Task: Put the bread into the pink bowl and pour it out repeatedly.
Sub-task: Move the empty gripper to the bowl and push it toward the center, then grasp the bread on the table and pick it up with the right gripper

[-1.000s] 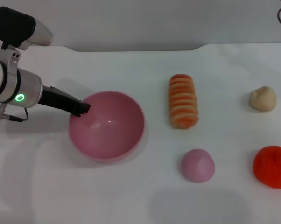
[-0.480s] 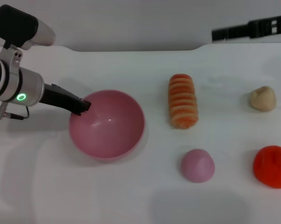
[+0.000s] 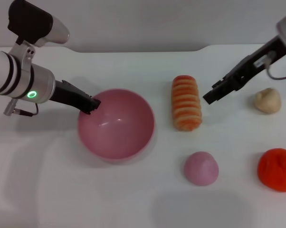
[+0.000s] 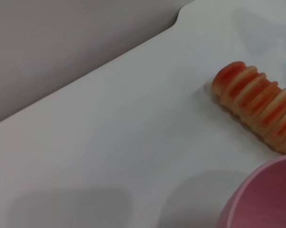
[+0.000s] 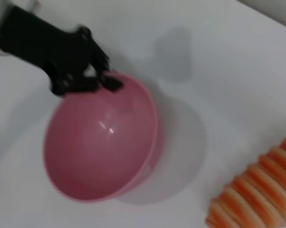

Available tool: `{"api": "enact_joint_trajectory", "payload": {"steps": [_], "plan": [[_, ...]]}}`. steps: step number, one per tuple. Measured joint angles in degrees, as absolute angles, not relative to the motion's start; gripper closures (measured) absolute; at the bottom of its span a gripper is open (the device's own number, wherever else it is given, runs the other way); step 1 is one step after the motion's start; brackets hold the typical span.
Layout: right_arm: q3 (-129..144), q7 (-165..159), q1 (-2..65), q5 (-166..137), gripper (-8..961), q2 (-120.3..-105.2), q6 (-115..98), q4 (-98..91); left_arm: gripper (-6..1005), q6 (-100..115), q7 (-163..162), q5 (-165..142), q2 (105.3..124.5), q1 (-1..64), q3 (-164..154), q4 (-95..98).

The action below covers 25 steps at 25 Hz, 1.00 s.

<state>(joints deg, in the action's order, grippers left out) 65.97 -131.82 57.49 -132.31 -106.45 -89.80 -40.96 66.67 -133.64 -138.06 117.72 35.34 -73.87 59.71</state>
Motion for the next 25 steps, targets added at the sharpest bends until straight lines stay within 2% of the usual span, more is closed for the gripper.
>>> {"api": "enact_joint_trajectory", "payload": {"steps": [7,11,17,25], "plan": [[66.2,-130.4,58.0,-145.0,511,-113.81,-79.6,-43.0,952,65.2,-133.6,-137.9,117.82,34.8,-75.7,59.6],[66.2,-129.2,57.4,-148.5,513,-116.63,-73.0,-42.7,952,65.0,-133.7,-137.9,117.84,34.8,-75.7,59.6],[66.2,-128.4,55.6,-148.9,515,-118.41,-65.2,-41.7,952,64.8,-133.7,-137.9,117.85,34.7,-75.8,59.5],[66.3,-126.3,54.9,-146.2,518,-118.71,-60.0,-37.4,952,64.5,-133.7,-137.9,117.85,35.3,-76.4,59.3]]}}
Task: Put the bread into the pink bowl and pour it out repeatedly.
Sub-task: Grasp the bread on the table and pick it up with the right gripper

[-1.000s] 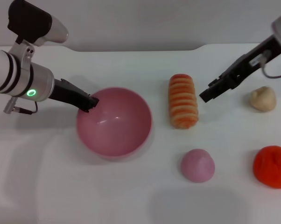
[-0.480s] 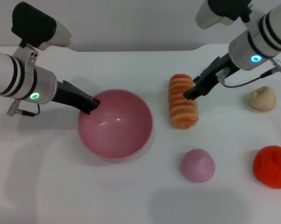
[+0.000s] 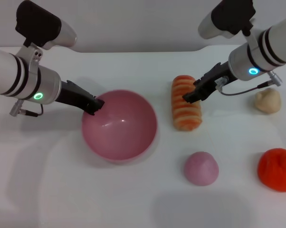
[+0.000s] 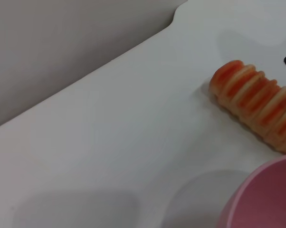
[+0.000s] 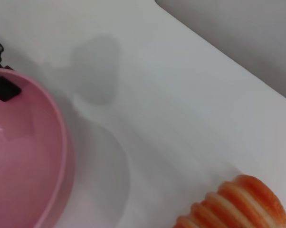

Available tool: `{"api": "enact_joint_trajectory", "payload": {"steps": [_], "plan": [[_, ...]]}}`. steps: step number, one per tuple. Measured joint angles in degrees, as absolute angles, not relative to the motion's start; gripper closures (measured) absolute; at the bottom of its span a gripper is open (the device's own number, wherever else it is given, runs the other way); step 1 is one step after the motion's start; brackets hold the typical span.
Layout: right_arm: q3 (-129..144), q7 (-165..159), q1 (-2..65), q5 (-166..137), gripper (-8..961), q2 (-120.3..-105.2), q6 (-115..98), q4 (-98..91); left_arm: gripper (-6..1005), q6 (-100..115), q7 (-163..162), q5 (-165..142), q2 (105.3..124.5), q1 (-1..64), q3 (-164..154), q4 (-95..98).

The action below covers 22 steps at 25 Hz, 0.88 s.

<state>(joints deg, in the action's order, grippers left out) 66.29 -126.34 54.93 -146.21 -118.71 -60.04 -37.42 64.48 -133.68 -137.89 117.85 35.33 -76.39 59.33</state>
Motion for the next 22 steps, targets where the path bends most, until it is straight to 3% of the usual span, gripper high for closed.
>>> {"api": "enact_joint_trajectory", "payload": {"steps": [22], "plan": [[68.5,-125.5,54.5,-143.1,527,-119.09,-55.3,-32.9,952,64.1,-133.8,-137.9,117.85,36.5,-77.2,59.0]]}}
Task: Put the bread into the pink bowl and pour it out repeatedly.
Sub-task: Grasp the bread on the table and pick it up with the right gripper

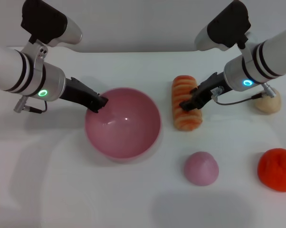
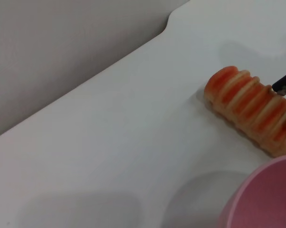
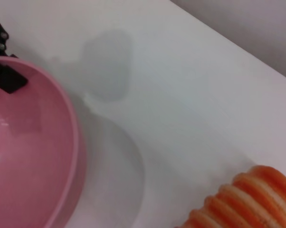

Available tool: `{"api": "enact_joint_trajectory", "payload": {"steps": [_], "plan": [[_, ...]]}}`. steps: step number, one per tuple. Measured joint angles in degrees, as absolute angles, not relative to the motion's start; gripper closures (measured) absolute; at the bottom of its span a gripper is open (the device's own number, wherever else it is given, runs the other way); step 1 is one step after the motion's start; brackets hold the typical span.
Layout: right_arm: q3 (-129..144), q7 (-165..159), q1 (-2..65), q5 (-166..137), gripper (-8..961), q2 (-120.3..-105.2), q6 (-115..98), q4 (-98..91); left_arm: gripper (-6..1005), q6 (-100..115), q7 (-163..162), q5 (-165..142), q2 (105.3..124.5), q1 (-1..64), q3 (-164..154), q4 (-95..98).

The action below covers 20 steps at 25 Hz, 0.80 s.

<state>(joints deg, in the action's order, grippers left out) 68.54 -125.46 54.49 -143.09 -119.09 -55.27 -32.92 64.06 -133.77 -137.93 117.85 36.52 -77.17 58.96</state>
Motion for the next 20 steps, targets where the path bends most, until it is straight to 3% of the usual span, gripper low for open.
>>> {"api": "enact_joint_trajectory", "payload": {"steps": [20], "plan": [[68.9,-126.0,54.9,-143.0,535,-119.09,-52.2,-29.6,953,64.0,-134.0,-137.9,117.89,37.2,-78.0,59.0]]}}
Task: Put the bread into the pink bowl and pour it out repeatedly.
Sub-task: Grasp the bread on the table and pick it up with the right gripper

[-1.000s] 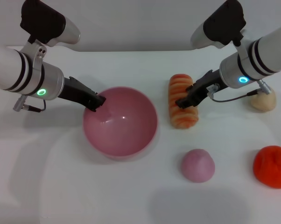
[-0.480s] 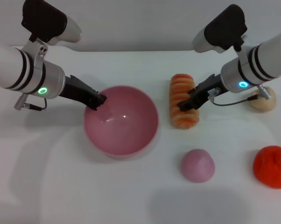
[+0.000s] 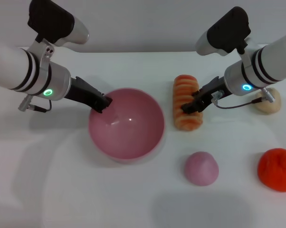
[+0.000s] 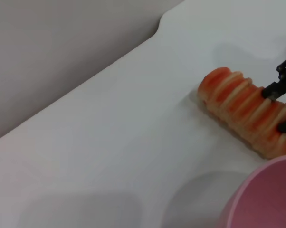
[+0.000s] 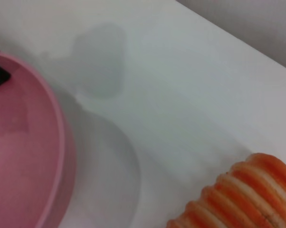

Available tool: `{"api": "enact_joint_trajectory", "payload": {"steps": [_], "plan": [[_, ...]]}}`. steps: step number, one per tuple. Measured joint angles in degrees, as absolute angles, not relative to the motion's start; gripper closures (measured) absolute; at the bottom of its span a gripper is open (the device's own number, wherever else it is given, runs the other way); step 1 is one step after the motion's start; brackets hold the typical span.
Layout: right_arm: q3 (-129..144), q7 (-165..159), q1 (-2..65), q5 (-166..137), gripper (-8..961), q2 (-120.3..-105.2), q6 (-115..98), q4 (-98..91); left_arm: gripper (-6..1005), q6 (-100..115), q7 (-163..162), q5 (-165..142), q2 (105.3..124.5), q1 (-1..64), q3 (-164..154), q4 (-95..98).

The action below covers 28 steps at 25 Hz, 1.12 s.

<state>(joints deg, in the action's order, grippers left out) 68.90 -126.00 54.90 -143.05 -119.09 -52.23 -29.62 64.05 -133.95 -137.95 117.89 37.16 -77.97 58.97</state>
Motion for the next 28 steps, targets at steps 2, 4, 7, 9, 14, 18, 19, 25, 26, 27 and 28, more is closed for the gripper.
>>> {"api": "enact_joint_trajectory", "payload": {"steps": [2,4,7,9,14,18,19,25,26,27,28], "plan": [[69.3,-126.0,54.9,-143.0,536,-119.10,-52.2,-29.6,953,63.7,-134.3,-137.9,117.92,37.4,-78.8,58.9],[69.5,-126.0,54.8,-143.0,536,-119.14,-52.2,-29.6,953,63.7,-134.3,-137.9,117.92,37.4,-78.8,58.9],[69.9,-126.0,54.8,-143.0,537,-119.18,-52.1,-29.6,953,63.7,-134.3,-137.9,117.93,37.5,-78.9,58.9],[69.9,-126.0,54.8,-143.0,538,-119.21,-52.1,-29.3,953,63.7,-134.3,-137.9,117.93,37.5,-78.9,58.9],[70.6,-125.7,54.8,-143.0,572,-119.25,-51.6,-29.0,953,63.6,-134.4,-137.9,117.93,37.5,-78.9,58.8],[71.9,-125.6,54.6,-143.0,616,-119.27,-51.1,-29.0,953,63.5,-134.3,-137.9,117.93,37.4,-78.9,58.6],[72.1,-125.6,54.6,-143.0,625,-119.27,-51.0,-29.0,953,63.5,-134.3,-137.9,117.93,37.4,-78.9,58.6],[72.6,-125.6,54.5,-143.0,677,-119.27,-50.8,-29.1,953,63.5,-134.1,-137.9,117.94,37.5,-78.9,58.5],[72.6,-125.6,54.4,-143.0,685,-119.27,-50.8,-29.2,953,63.5,-134.1,-137.9,117.93,37.5,-78.9,58.5],[72.7,-125.6,54.4,-143.0,692,-119.27,-50.8,-29.2,953,63.5,-134.1,-137.9,117.93,37.5,-78.9,58.5],[72.7,-125.6,54.4,-143.0,700,-119.27,-50.8,-29.3,953,63.5,-134.1,-137.9,117.93,37.5,-78.9,58.5]]}}
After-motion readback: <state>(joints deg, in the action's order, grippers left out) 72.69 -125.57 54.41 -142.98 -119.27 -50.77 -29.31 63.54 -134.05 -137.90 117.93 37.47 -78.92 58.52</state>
